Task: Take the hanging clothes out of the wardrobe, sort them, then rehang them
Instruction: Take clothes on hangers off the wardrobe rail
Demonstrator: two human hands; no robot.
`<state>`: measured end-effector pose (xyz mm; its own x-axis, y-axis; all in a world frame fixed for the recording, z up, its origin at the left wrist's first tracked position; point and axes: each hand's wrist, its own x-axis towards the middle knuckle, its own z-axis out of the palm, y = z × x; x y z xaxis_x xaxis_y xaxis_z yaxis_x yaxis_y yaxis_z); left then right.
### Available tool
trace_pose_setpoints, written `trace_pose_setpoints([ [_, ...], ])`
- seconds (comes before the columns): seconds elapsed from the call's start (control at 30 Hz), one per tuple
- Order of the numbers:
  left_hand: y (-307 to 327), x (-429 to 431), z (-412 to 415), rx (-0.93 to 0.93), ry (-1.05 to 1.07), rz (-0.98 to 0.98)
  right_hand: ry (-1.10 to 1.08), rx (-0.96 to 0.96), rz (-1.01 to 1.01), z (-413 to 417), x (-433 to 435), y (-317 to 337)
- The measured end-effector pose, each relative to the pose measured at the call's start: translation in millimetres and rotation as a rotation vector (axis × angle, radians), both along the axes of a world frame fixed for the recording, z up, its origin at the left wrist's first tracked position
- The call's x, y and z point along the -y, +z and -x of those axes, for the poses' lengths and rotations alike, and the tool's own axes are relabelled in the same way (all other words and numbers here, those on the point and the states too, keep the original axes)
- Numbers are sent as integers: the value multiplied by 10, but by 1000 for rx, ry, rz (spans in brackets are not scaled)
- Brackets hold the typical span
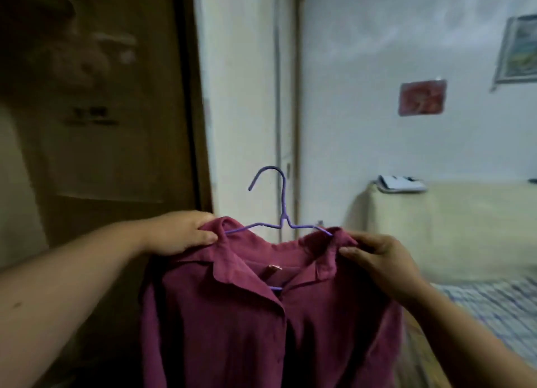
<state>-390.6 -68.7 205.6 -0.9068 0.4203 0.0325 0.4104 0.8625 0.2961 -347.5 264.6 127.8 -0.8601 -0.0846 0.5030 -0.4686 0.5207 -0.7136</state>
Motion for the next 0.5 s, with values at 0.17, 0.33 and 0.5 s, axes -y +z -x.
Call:
trace_pose_setpoints([
  [0.17, -538, -878, 240, 15, -208, -106, -299, 93, -106, -377, -720, -433],
  [0.33, -1005, -1788, 405, -96, -360, -115, -556, 209, -122, -830, -1287, -847],
  [0.5, -1429, -2762, 587, -174, -503, -88, -714, 347, -62, -1139, -1833, -1250],
])
